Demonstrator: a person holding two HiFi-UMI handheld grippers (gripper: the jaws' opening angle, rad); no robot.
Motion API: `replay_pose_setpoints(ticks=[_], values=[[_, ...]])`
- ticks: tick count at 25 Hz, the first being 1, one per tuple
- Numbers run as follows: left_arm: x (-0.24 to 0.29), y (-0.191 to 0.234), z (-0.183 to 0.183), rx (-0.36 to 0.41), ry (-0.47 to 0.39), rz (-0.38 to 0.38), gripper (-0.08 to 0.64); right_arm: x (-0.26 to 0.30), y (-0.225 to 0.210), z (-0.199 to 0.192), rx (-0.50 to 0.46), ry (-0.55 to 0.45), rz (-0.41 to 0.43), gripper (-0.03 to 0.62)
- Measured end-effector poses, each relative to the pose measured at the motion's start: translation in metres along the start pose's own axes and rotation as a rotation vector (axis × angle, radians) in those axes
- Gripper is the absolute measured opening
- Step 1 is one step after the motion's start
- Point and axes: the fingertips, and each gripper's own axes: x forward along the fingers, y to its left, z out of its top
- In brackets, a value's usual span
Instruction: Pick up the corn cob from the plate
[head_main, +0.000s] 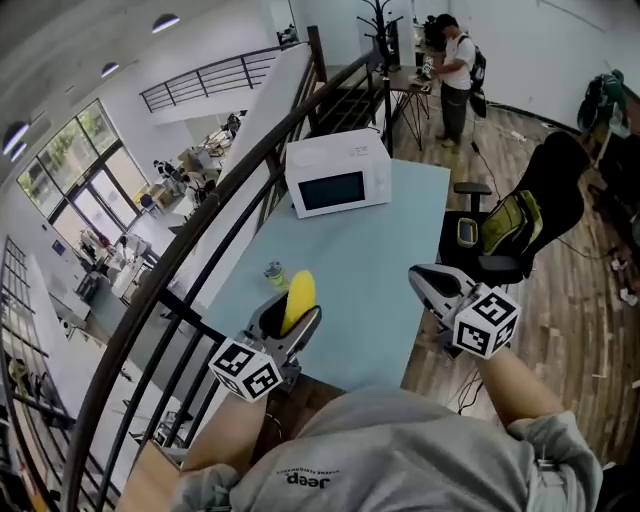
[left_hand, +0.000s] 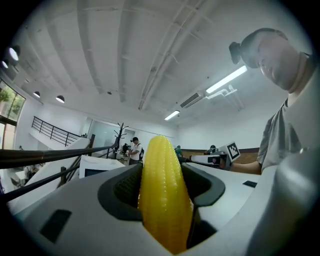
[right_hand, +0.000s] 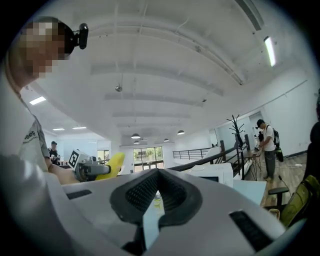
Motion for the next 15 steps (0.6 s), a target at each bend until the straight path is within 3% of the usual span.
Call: replay_pose_setpoints(ticks=[6, 15], values=[[-0.017, 0.006, -0.028, -0.042, -0.026, -0.06, 0.256, 0.008, 0.01, -0.042, 0.047, 0.04, -0.056, 0.015], [-0.019, 0.02, -0.051, -0.114, -0.071, 0.057, 0.256, 0.015, -0.019, -0.075, 0.086, 0.126, -0.021, 0.015]])
